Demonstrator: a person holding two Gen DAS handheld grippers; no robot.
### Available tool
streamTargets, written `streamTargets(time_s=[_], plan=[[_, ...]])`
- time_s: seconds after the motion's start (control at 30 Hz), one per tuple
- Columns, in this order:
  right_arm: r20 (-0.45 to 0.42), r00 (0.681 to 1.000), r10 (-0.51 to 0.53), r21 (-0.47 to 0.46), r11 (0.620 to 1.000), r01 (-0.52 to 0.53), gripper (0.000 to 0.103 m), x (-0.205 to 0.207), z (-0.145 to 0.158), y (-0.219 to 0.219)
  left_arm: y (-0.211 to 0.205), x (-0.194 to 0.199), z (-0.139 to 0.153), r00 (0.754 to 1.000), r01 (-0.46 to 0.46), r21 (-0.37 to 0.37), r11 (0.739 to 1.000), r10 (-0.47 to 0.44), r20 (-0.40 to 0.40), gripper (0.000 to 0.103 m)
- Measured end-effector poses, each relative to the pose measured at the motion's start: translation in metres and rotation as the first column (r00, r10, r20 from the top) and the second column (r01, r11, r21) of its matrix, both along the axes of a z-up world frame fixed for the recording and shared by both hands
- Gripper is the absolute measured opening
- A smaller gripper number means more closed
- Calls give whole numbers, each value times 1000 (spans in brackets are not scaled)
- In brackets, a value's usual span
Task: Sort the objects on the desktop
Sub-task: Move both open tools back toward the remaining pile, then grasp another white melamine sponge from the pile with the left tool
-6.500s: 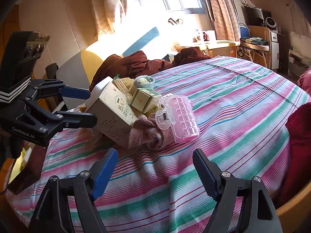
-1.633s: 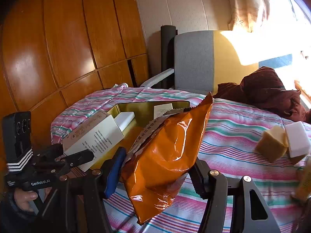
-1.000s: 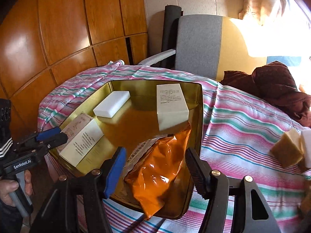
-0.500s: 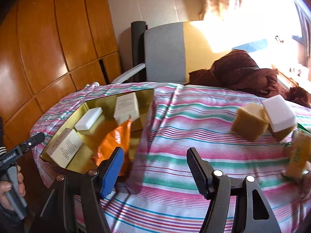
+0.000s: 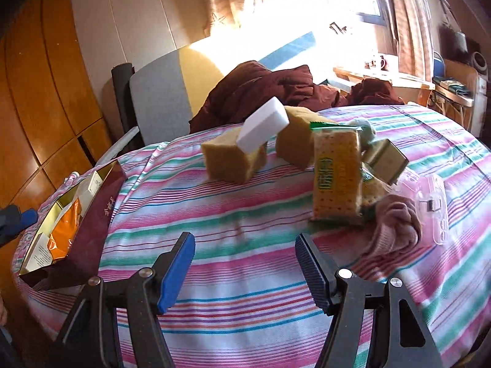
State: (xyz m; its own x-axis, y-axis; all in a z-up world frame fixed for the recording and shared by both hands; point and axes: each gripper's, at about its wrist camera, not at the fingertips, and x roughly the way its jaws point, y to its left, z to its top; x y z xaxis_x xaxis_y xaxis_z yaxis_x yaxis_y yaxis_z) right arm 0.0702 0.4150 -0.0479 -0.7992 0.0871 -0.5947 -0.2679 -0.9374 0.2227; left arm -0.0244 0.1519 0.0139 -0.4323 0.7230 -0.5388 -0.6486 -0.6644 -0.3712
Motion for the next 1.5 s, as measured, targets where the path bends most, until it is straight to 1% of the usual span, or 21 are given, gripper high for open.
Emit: streamTargets(time_s=[0.07,0.1,0.23,0.3,0.4,0.5,0.53,0.63,0.7,0.77,0.9,1.07,1.17,1.27,1.3,1.37,1.4,1.43,1.47,1.5], plan=[[-4,1000,-20,-7,1000,20,69,7,-5,10,34,-7,0,995,83,24,996,-84,61,66],[-7,1000,-22,-9,1000,22,69,9,-6,12,49,-9,0,991,106,32,994,-109,84,66],[-30,999,-26,-10,1000,26,71,16,-9,19,104,-20,-3,974,171,38,985,-175,145,67],[-45,999,-25,-10,1000,25,72,18,-9,21,125,-27,-6,961,193,49,980,-199,191,67],[-66,997,-25,-3,1000,25,74,20,-9,22,151,-39,-10,946,202,55,978,-209,249,70],[-79,997,-20,-10,1000,20,76,20,-11,24,174,-54,-15,929,203,70,977,-215,301,77],[-82,996,-19,-16,1000,18,76,20,-12,25,181,-59,-17,925,200,73,977,-213,316,81],[-90,996,-20,-41,999,16,77,19,-14,30,197,-75,-22,920,177,59,982,-186,345,83],[-96,995,-23,-56,998,17,78,18,-16,33,207,-85,-26,911,176,56,983,-184,370,83],[-101,995,-24,-67,998,18,79,17,-17,36,216,-94,-29,909,161,37,986,-163,383,83],[-105,994,-27,-86,996,18,80,15,-21,41,232,-104,-34,914,165,-1,986,-153,376,84],[-109,994,-28,-109,994,16,80,13,-24,46,244,-114,-42,903,154,-6,988,-139,406,87],[-112,993,-28,-118,993,14,82,13,-25,47,251,-115,-44,898,163,-15,986,-142,416,87],[-114,993,-26,-122,992,12,82,12,-27,47,260,-114,-42,905,165,-40,986,-135,402,87],[-113,993,-25,-123,992,11,82,12,-27,46,263,-115,-42,906,163,-53,985,-128,403,87],[-114,993,-24,-124,992,9,82,12,-28,46,266,-116,-44,906,152,-73,986,-110,408,82],[-113,993,-24,-126,992,10,82,12,-28,46,267,-117,-46,906,151,-82,985,-104,410,73],[-111,994,-25,-128,992,10,82,12,-29,46,267,-117,-47,907,150,-87,985,-101,409,66],[-108,994,-24,-130,992,10,82,12,-29,47,266,-117,-49,909,148,-93,985,-98,406,64],[-106,994,-24,-131,991,10,82,11,-30,47,265,-117,-49,913,144,-100,985,-93,397,58]])
